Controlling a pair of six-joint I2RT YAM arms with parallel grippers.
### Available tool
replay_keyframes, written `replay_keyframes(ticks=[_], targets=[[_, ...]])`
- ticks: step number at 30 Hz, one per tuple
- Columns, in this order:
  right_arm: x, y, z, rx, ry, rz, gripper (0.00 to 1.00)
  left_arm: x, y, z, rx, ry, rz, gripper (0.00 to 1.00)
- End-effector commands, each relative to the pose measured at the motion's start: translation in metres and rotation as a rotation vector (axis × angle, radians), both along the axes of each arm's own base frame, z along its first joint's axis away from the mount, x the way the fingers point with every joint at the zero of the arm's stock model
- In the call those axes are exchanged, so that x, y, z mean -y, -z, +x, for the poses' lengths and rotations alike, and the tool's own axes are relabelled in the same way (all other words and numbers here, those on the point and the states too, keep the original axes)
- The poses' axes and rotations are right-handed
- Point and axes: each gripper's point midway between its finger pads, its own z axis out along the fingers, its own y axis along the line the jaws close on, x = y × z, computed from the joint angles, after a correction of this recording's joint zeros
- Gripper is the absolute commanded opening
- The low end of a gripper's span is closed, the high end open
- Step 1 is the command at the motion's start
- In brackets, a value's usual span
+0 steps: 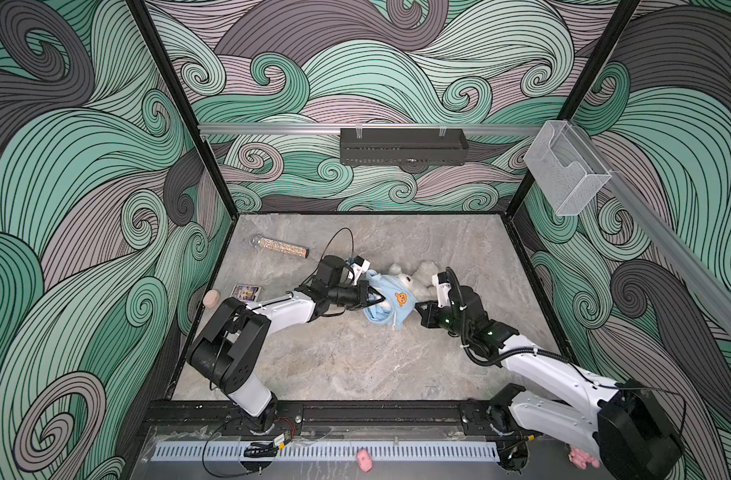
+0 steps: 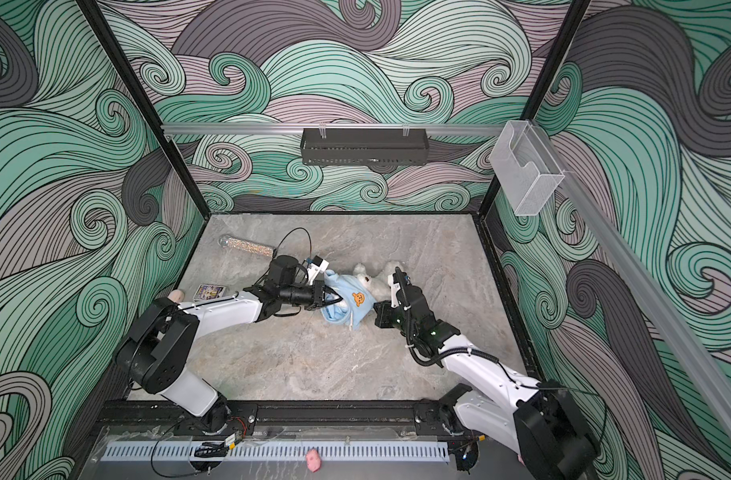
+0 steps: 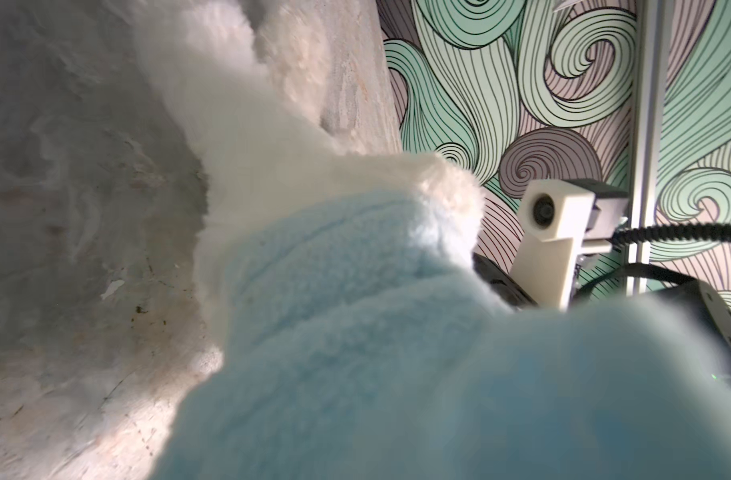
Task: Dress the teddy bear
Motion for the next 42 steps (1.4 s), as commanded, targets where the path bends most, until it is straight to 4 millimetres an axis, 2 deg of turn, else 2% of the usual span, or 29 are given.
replay_keyframes(ticks=[1,3,6,9,11,19,27,29,32,34,38,42], targets=[[0.043,0.030,0.005,-0.056,0.113,-0.205,0.00,-0.004,-0.024,0.007,0.035,0.008,-0.090,0.00],[0.012,0.012,0.008,0.018,-0.019,-0.116,0.00,-0.004,-0.021,0.009,0.034,-0.003,-0.072,0.00],[-0.045,-0.019,-0.008,0.138,-0.280,0.066,0.02,-0.004,-0.014,0.014,0.030,-0.020,-0.034,0.00],[-0.072,-0.033,-0.026,0.185,-0.436,0.127,0.16,-0.004,-0.009,0.019,0.003,-0.049,-0.024,0.00],[-0.077,-0.034,-0.033,0.209,-0.473,0.121,0.21,-0.003,-0.007,0.021,-0.020,-0.061,-0.026,0.00],[-0.076,-0.023,-0.036,0.249,-0.455,0.126,0.27,-0.001,-0.007,0.020,-0.060,-0.065,-0.049,0.00],[-0.089,-0.026,-0.034,0.268,-0.473,0.146,0.28,0.001,-0.004,0.018,-0.065,-0.065,-0.040,0.00],[-0.092,-0.026,-0.033,0.269,-0.477,0.147,0.25,0.002,-0.004,0.018,-0.064,-0.062,-0.037,0.00],[-0.091,-0.024,-0.030,0.264,-0.460,0.132,0.15,0.001,-0.002,0.018,-0.066,-0.062,-0.031,0.00],[-0.083,-0.015,-0.026,0.240,-0.419,0.088,0.10,0.001,-0.003,0.018,-0.063,-0.067,-0.028,0.00],[-0.049,0.023,-0.025,0.128,-0.282,-0.067,0.00,-0.005,-0.006,0.023,-0.059,-0.098,-0.028,0.00],[-0.010,0.059,-0.033,0.001,-0.136,-0.183,0.00,-0.014,-0.008,0.029,-0.075,-0.149,-0.058,0.00]])
